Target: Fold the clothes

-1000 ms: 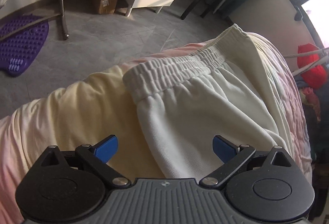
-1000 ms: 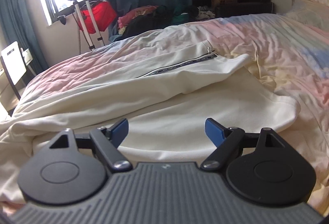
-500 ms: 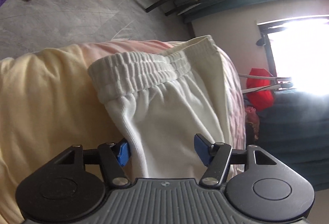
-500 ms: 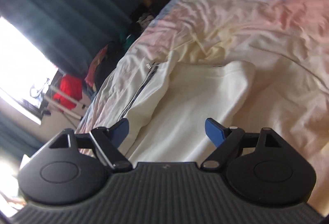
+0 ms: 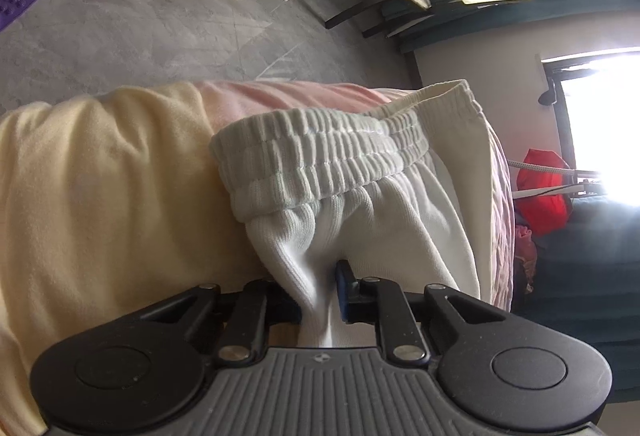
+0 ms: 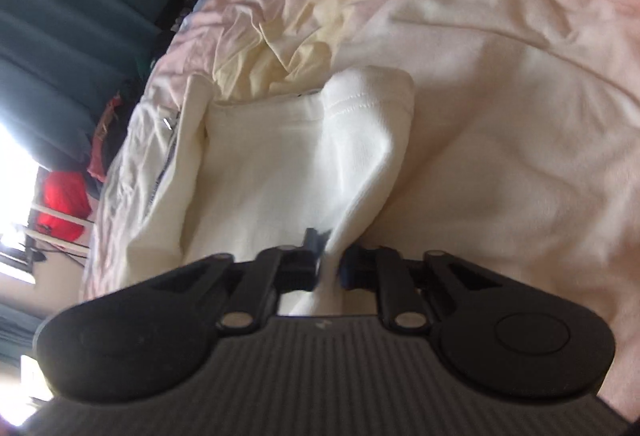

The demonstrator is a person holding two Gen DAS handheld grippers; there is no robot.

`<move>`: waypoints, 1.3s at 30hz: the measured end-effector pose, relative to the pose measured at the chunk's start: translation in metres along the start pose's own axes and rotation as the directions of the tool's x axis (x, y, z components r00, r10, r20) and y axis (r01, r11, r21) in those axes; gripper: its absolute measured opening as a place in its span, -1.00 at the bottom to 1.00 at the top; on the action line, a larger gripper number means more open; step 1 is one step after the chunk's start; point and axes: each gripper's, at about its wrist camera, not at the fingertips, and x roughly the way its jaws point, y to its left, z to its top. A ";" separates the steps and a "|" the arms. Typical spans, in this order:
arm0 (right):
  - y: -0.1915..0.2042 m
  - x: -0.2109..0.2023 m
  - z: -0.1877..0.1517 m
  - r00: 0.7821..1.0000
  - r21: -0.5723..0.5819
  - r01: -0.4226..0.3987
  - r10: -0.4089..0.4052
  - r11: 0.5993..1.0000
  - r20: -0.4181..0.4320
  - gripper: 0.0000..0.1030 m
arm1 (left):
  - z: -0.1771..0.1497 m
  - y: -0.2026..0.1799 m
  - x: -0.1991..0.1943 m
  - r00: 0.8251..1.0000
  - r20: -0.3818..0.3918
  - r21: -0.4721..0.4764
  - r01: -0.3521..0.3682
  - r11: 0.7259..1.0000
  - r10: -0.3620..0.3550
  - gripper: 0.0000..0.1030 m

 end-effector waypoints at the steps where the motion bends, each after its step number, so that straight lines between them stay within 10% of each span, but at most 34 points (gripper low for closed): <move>1: 0.006 -0.006 -0.001 0.999 -0.029 0.003 -0.002 1.000 0.034 -0.89 | -0.003 -0.005 -0.008 1.000 0.028 0.036 0.009 0.999 -0.010 -0.84; 10: 0.015 -0.082 0.020 0.945 -0.021 -0.171 0.171 0.985 0.278 -0.90 | -0.027 -0.035 -0.092 0.949 0.205 0.194 0.201 0.960 -0.240 -0.89; 16: 0.059 -0.095 0.043 0.927 -0.169 -0.157 0.204 0.973 0.314 -0.90 | -0.018 -0.121 -0.063 0.932 0.216 0.271 0.231 0.935 -0.293 -0.89; 28: 0.279 0.079 0.087 0.932 -0.451 0.091 0.083 0.888 0.352 -0.90 | 0.031 -0.309 0.142 0.936 0.296 0.425 0.049 0.904 -0.190 -0.88; 39: 0.301 0.242 0.063 0.959 -0.527 0.195 -0.048 0.827 0.279 -0.89 | 0.058 -0.345 0.339 0.973 0.224 0.486 -0.165 0.858 0.061 -0.85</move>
